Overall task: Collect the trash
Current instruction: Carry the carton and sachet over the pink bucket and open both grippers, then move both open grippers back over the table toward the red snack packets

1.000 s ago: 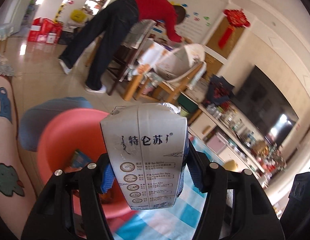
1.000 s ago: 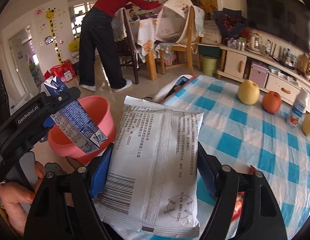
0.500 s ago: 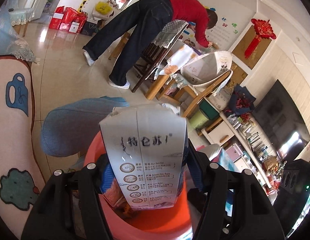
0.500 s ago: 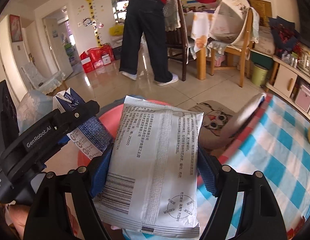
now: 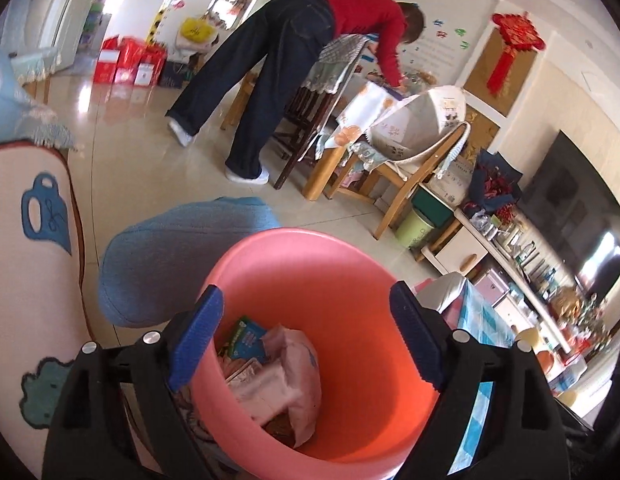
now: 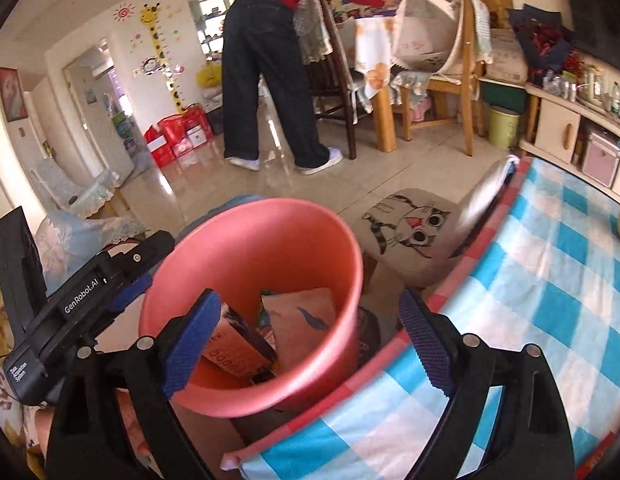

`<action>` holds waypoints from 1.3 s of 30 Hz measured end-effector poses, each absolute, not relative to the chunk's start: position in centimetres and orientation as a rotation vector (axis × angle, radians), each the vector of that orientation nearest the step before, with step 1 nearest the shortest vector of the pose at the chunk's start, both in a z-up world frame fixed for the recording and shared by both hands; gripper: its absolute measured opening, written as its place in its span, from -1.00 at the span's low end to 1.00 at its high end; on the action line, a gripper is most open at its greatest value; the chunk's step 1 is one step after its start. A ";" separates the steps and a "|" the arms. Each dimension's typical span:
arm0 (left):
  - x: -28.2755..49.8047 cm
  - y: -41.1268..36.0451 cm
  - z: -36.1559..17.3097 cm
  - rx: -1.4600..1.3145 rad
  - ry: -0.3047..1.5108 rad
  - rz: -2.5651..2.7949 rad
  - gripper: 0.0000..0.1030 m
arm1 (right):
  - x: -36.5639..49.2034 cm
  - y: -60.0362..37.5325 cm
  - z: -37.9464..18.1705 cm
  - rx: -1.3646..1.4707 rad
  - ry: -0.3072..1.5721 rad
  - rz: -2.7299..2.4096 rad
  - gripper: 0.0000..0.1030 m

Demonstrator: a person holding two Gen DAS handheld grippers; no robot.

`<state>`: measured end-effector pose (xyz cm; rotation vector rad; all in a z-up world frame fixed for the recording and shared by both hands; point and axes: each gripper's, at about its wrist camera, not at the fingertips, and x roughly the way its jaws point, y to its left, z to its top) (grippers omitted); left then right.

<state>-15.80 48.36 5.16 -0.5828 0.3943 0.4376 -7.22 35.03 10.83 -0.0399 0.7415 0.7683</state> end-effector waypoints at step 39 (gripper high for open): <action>-14.5 20.0 6.9 -0.094 0.599 -0.023 0.75 | -14.6 8.0 11.8 -0.030 0.614 0.399 0.91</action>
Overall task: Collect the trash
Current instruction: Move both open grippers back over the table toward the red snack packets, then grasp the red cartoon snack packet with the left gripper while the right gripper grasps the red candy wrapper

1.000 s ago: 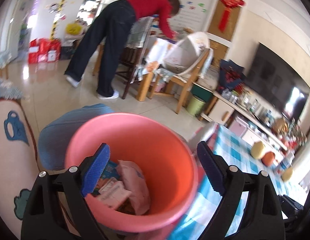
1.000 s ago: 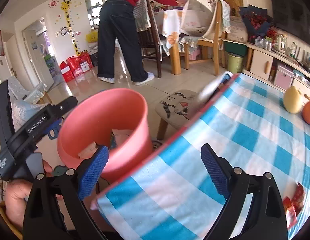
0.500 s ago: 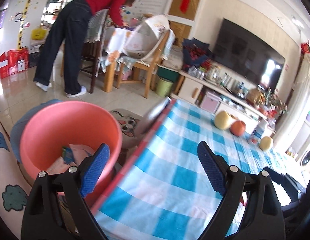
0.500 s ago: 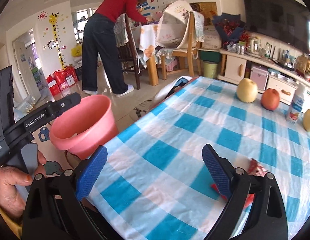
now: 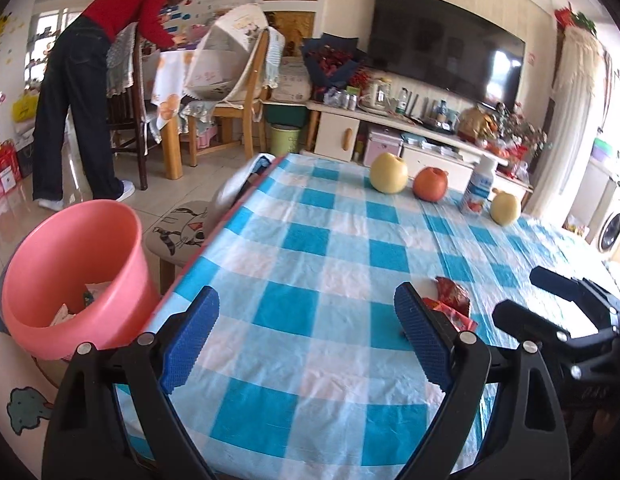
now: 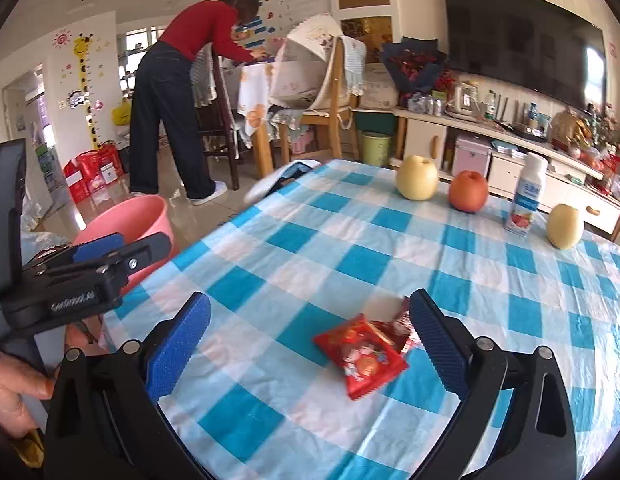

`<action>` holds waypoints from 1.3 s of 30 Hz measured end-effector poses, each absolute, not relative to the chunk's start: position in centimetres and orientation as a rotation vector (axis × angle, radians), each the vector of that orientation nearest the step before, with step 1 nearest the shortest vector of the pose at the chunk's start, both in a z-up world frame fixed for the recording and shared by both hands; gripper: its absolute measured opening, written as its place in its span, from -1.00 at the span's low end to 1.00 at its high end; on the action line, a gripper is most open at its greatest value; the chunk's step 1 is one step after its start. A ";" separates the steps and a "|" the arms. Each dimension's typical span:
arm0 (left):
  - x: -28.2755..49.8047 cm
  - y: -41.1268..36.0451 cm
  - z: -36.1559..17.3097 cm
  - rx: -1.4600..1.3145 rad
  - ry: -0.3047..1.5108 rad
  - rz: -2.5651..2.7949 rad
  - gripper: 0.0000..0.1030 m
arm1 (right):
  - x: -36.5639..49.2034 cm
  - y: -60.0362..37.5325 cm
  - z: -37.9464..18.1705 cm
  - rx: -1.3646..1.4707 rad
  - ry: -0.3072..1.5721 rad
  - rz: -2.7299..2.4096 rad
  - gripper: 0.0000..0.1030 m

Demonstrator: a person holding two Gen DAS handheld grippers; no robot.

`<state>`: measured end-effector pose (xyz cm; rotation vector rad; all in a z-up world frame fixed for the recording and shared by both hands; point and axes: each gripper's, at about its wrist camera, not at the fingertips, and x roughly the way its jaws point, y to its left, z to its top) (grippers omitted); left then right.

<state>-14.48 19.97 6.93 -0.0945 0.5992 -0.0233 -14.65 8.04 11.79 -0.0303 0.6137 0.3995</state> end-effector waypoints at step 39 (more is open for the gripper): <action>-10.0 7.1 0.0 -0.062 0.857 -0.218 0.74 | -10.0 -6.1 10.6 0.185 0.762 0.212 0.91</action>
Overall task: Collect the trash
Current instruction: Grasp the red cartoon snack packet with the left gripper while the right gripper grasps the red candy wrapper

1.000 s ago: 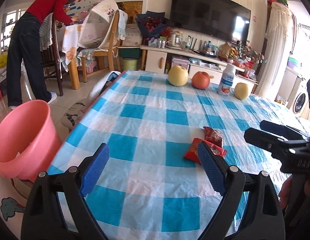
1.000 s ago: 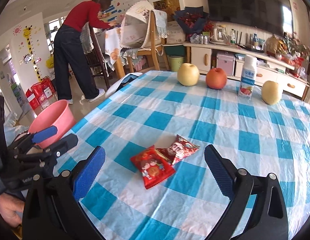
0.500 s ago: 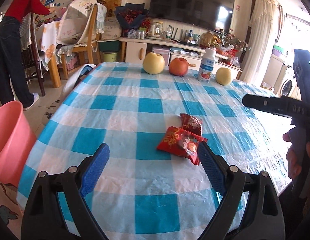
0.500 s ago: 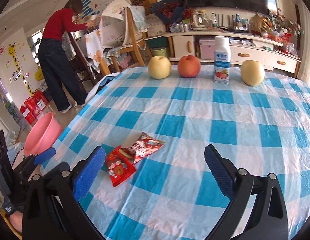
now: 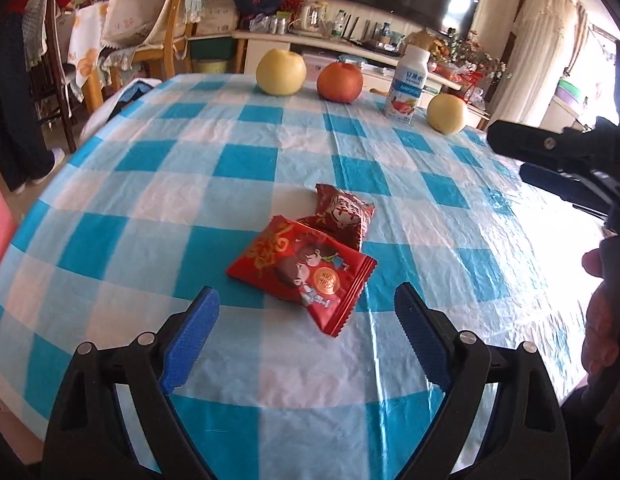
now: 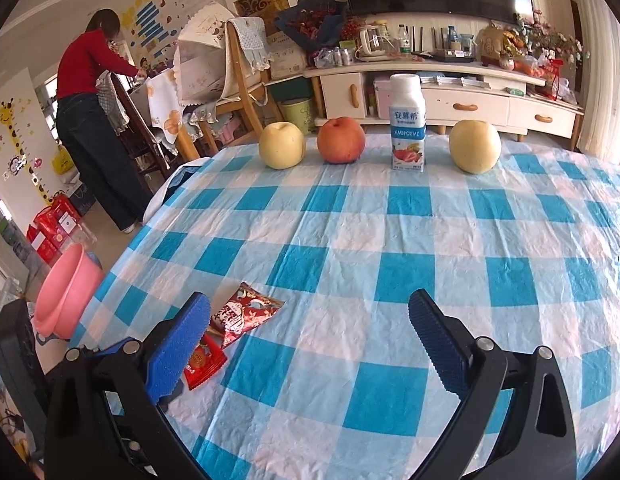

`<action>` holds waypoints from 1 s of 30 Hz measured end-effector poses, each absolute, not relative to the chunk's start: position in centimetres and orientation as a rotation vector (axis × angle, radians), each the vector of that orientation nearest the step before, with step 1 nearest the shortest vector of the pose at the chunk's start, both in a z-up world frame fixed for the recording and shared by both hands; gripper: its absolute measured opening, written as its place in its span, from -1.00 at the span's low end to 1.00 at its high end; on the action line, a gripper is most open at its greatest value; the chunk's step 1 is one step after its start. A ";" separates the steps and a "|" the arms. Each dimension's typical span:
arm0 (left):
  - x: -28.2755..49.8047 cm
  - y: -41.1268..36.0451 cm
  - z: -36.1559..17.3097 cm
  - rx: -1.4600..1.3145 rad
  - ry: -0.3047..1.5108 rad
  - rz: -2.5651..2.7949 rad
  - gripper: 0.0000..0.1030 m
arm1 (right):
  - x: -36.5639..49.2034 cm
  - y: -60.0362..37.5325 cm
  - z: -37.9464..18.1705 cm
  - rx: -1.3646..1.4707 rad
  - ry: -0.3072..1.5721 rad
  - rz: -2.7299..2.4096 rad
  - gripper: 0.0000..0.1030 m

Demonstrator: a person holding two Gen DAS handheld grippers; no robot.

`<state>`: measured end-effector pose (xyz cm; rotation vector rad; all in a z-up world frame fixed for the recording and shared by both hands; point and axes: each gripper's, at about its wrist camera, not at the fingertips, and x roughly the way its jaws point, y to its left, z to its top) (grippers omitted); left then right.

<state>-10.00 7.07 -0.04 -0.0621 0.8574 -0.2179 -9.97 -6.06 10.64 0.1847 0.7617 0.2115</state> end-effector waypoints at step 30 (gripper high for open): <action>-6.9 12.5 -0.3 -0.115 0.870 -0.006 0.74 | -7.0 -3.6 7.2 0.136 0.886 0.310 0.91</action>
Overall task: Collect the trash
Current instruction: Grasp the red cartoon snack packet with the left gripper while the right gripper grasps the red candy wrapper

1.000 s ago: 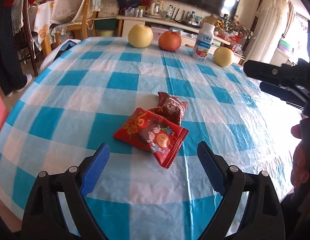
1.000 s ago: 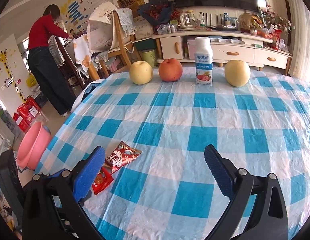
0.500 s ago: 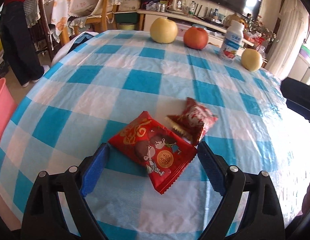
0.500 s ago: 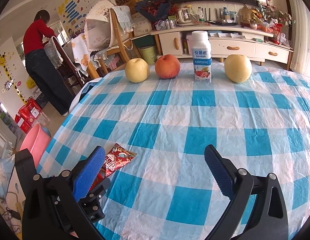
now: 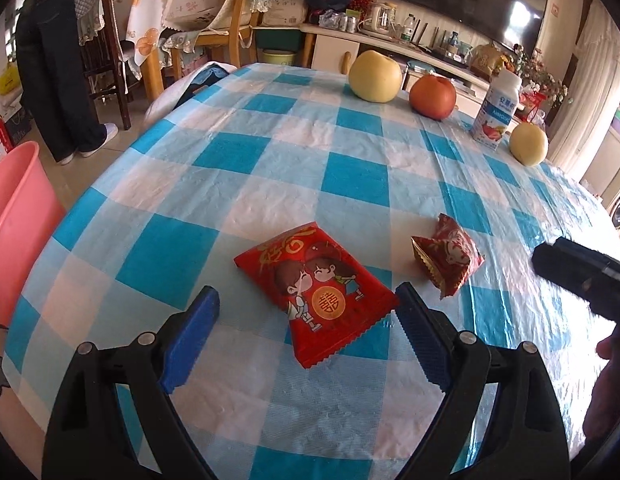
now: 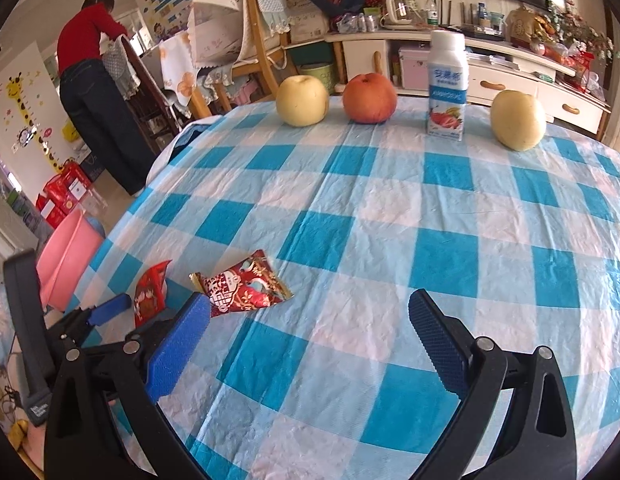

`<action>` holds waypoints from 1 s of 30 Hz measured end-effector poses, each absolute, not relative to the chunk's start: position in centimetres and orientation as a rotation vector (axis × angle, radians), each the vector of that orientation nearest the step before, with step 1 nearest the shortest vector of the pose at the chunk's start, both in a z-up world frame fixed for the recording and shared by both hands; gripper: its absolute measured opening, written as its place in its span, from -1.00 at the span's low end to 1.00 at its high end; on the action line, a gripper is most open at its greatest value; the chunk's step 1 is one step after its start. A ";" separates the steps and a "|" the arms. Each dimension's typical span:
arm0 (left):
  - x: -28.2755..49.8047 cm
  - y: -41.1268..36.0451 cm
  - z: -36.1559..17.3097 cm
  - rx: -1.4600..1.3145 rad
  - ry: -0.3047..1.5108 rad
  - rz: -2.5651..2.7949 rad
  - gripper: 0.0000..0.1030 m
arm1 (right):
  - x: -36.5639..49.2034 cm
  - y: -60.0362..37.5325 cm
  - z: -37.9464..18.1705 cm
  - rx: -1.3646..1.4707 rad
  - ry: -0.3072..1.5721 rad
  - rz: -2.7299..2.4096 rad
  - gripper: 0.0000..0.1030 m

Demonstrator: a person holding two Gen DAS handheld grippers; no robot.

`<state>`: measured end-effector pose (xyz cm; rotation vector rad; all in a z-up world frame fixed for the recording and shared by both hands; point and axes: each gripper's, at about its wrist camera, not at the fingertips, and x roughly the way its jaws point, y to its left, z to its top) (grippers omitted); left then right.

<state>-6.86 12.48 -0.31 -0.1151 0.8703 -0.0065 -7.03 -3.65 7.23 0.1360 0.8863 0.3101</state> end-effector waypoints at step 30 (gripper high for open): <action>-4.7 16.2 -0.4 -0.208 0.892 0.047 0.74 | -3.9 3.9 3.3 -0.059 0.916 0.429 0.23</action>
